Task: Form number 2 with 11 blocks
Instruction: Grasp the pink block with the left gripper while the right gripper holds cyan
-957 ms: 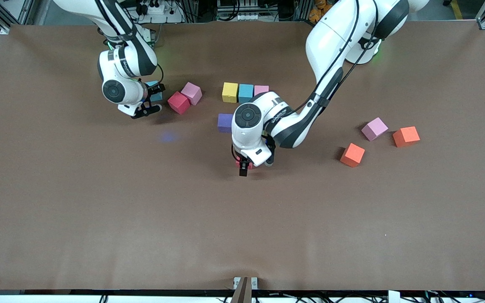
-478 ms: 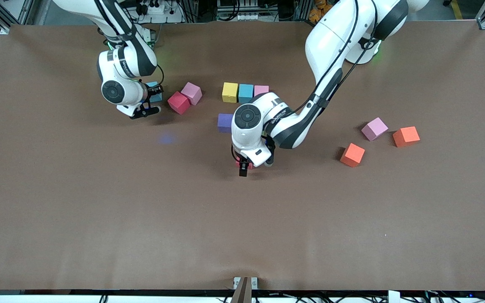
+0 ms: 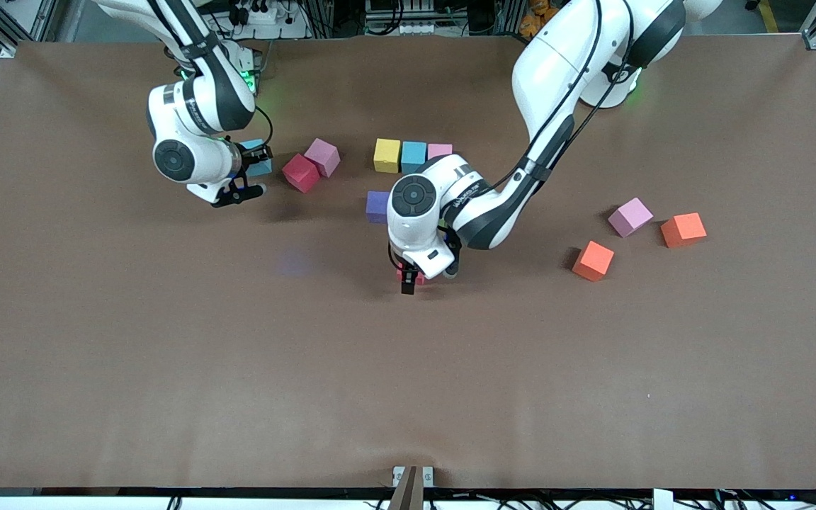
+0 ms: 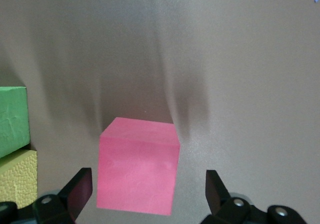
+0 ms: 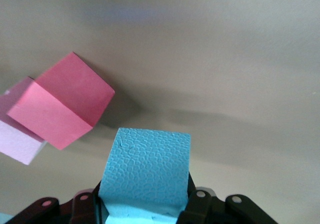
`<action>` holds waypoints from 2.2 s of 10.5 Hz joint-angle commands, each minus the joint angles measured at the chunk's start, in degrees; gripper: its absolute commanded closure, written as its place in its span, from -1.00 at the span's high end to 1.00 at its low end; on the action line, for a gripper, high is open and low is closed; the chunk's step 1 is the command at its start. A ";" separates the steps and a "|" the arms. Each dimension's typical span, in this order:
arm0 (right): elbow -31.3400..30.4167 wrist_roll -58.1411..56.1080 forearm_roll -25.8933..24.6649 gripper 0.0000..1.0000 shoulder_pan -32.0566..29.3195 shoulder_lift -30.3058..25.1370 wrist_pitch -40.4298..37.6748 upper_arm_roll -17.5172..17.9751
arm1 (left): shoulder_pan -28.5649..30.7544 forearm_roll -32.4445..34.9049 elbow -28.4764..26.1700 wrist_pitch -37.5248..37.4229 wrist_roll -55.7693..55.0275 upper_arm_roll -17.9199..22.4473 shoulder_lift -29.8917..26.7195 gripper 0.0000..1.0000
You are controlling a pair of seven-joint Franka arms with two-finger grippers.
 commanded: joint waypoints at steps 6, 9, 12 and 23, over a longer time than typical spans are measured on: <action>7.00 -1.68 0.05 -0.04 -5.47 -0.80 -4.08 0.22 | -0.19 -1.91 1.41 -1.42 1.67 0.85 1.32 1.00; 7.71 -3.53 -0.22 -0.05 -7.59 -0.44 -4.08 0.13 | -0.19 -1.91 1.50 -0.99 1.94 0.85 1.76 1.00; 7.71 -3.53 -0.13 -0.05 -8.03 -0.44 -4.08 0.22 | -0.19 -1.91 1.50 -0.81 2.11 0.85 2.11 0.81; 11.05 -3.44 -0.22 -0.07 -8.03 1.05 -4.08 0.22 | 3.76 -4.98 1.68 -0.81 -0.39 -0.20 -0.96 -0.68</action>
